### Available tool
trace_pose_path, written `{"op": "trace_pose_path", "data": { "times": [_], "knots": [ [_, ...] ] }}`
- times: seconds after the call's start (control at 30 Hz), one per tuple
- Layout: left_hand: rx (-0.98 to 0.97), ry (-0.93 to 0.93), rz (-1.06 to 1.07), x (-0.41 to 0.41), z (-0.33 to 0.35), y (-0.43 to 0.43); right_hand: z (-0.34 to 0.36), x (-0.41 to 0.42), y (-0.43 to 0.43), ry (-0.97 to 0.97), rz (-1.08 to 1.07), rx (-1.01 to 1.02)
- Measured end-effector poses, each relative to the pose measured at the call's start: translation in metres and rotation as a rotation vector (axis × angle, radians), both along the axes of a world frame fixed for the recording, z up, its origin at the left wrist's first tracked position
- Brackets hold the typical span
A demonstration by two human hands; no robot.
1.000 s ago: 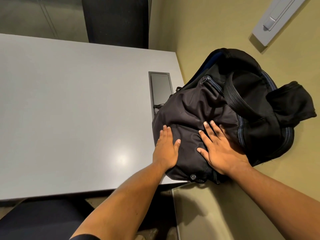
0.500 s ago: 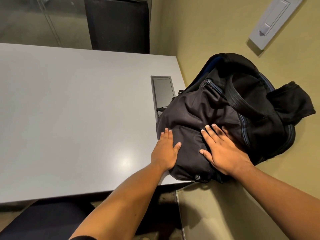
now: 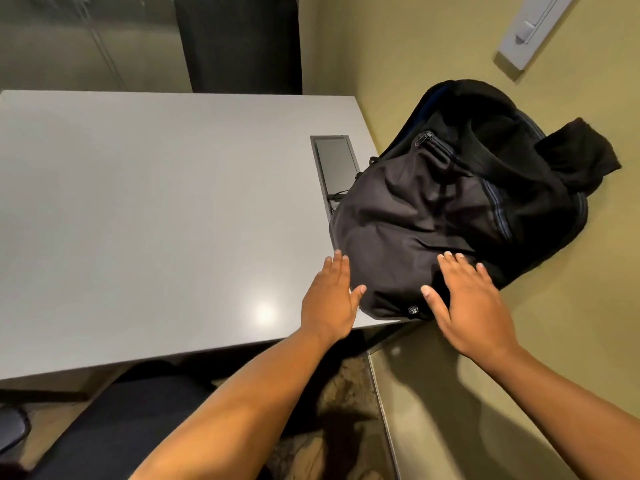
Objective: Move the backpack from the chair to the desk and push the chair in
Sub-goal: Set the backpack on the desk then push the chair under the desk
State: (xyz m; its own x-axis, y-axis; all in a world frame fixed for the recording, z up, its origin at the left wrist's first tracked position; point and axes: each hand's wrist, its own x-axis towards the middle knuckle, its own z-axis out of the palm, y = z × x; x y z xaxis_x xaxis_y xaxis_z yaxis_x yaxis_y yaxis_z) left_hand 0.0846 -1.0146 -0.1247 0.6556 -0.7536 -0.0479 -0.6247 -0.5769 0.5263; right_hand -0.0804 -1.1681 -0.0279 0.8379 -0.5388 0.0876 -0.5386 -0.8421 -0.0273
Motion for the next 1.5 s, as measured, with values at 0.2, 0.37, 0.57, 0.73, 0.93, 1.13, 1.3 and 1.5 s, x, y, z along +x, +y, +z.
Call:
{"op": "trace_pose_path", "data": {
  "times": [0.2,0.37,0.57,0.73,0.93,1.13,1.3,1.5],
  "knots": [
    [0.032,-0.039,-0.051,-0.014,0.014,0.040,-0.015,-0.026,0.045,0.004,-0.034,0.073],
    [0.104,-0.057,-0.045,-0.036,0.022,0.080,-0.019,-0.050,0.077,-0.006,-0.046,0.105],
    [0.141,-0.121,-0.049,-0.085,0.038,0.135,-0.014,-0.100,0.121,-0.032,-0.064,0.113],
    [0.137,-0.229,-0.066,-0.140,0.051,0.198,-0.015,-0.159,0.178,-0.053,-0.056,0.135],
    [0.135,-0.246,-0.075,-0.217,0.065,0.281,-0.017,-0.229,0.262,-0.088,-0.020,0.214],
    [0.171,-0.210,-0.009,-0.267,0.071,0.371,-0.012,-0.265,0.340,-0.035,0.047,0.289],
    [0.210,-0.224,0.052,-0.276,0.075,0.436,-0.001,-0.267,0.388,-0.068,0.083,0.291],
    [0.200,-0.292,0.070,-0.271,0.085,0.508,0.003,-0.261,0.432,-0.073,0.136,0.276]
  ]
}}
